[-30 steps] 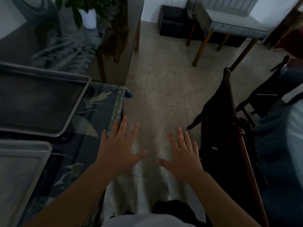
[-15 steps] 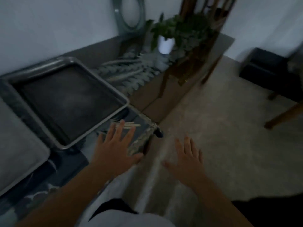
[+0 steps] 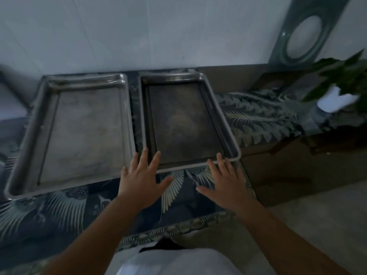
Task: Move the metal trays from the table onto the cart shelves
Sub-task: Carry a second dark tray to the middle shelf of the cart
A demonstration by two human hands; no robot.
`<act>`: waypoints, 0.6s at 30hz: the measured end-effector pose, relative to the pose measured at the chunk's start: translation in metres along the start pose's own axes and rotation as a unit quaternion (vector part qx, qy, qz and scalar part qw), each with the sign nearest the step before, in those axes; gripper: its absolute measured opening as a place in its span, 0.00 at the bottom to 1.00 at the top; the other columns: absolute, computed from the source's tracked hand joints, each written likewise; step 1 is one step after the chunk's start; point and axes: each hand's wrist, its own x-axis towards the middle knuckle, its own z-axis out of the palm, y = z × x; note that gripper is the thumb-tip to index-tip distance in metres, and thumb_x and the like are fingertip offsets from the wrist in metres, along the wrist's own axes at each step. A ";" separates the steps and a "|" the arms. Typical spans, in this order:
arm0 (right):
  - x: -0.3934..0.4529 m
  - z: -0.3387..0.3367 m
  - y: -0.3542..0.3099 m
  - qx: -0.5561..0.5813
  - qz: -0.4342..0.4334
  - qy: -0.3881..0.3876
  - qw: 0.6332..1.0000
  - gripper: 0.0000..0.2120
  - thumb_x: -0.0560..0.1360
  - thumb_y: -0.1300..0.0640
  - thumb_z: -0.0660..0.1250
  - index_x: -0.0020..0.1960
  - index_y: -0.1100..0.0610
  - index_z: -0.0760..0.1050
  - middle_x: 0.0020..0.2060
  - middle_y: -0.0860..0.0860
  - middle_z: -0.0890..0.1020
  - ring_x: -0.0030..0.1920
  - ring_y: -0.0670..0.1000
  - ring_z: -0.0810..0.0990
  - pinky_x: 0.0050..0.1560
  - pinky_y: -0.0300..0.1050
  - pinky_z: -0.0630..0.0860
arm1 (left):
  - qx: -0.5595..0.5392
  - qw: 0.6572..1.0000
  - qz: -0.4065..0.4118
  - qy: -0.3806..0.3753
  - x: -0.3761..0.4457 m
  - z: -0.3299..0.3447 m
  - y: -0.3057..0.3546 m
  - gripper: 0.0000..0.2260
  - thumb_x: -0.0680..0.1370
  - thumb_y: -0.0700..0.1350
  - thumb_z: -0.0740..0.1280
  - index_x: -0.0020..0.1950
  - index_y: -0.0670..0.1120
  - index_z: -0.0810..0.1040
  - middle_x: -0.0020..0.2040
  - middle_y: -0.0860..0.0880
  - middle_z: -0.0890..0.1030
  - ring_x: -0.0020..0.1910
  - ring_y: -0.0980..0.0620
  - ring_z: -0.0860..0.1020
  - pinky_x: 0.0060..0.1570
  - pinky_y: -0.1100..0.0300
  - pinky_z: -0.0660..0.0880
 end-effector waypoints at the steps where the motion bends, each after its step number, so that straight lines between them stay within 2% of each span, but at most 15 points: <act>1: 0.010 0.002 0.004 -0.008 -0.002 -0.007 1.000 0.50 0.64 0.18 0.41 0.78 0.44 0.38 0.75 0.46 0.30 0.77 0.54 0.36 0.72 0.64 0.43 | -0.014 1.000 -0.010 -0.008 0.009 0.004 0.002 0.47 0.66 0.80 0.35 0.80 0.59 0.41 0.82 0.48 0.41 0.80 0.43 0.43 0.74 0.38 0.55; 4: 0.039 0.002 0.022 0.004 0.017 -0.015 1.000 0.49 0.65 0.19 0.44 0.79 0.45 0.42 0.78 0.49 0.36 0.77 0.55 0.39 0.72 0.65 0.48 | -0.092 0.994 -0.043 -0.038 0.042 0.016 0.007 0.44 0.70 0.78 0.44 0.81 0.58 0.43 0.82 0.46 0.44 0.80 0.42 0.44 0.74 0.38 0.54; 6: 0.058 0.000 0.037 0.029 0.026 0.017 0.999 0.46 0.69 0.23 0.49 0.79 0.48 0.47 0.79 0.51 0.42 0.78 0.55 0.44 0.72 0.64 0.53 | -0.153 0.984 -0.075 -0.051 0.066 0.025 0.006 0.41 0.73 0.76 0.50 0.81 0.58 0.43 0.82 0.46 0.44 0.80 0.42 0.43 0.74 0.38 0.52; 9: 0.084 -0.003 0.063 0.053 0.037 0.065 0.996 0.40 0.74 0.32 0.57 0.78 0.52 0.52 0.79 0.55 0.50 0.77 0.57 0.49 0.71 0.60 0.57 | -0.178 0.973 -0.128 -0.068 0.095 0.041 0.001 0.41 0.73 0.75 0.51 0.81 0.57 0.44 0.82 0.45 0.44 0.80 0.39 0.44 0.75 0.37 0.51; 12: 0.108 -0.006 0.088 0.055 0.055 0.049 0.996 0.40 0.74 0.34 0.60 0.78 0.52 0.50 0.79 0.57 0.48 0.77 0.58 0.48 0.71 0.61 0.59 | -0.143 0.969 -0.181 -0.090 0.111 0.055 0.003 0.41 0.74 0.75 0.47 0.81 0.55 0.44 0.82 0.42 0.44 0.79 0.37 0.47 0.75 0.36 0.49; 15: 0.127 -0.005 0.109 0.051 0.077 0.004 0.996 0.41 0.75 0.36 0.62 0.79 0.52 0.49 0.78 0.57 0.46 0.77 0.61 0.48 0.72 0.62 0.59 | -0.114 0.968 -0.201 -0.099 0.114 0.065 0.014 0.42 0.75 0.74 0.46 0.81 0.53 0.44 0.81 0.39 0.40 0.79 0.34 0.48 0.74 0.36 0.49; 18: 0.136 0.003 0.123 0.100 0.091 -0.038 0.990 0.39 0.76 0.41 0.65 0.79 0.54 0.50 0.78 0.58 0.45 0.75 0.63 0.56 0.71 0.59 0.63 | -0.111 0.965 -0.216 -0.098 0.111 0.073 0.025 0.42 0.75 0.74 0.49 0.81 0.50 0.45 0.81 0.39 0.38 0.78 0.33 0.48 0.73 0.36 0.54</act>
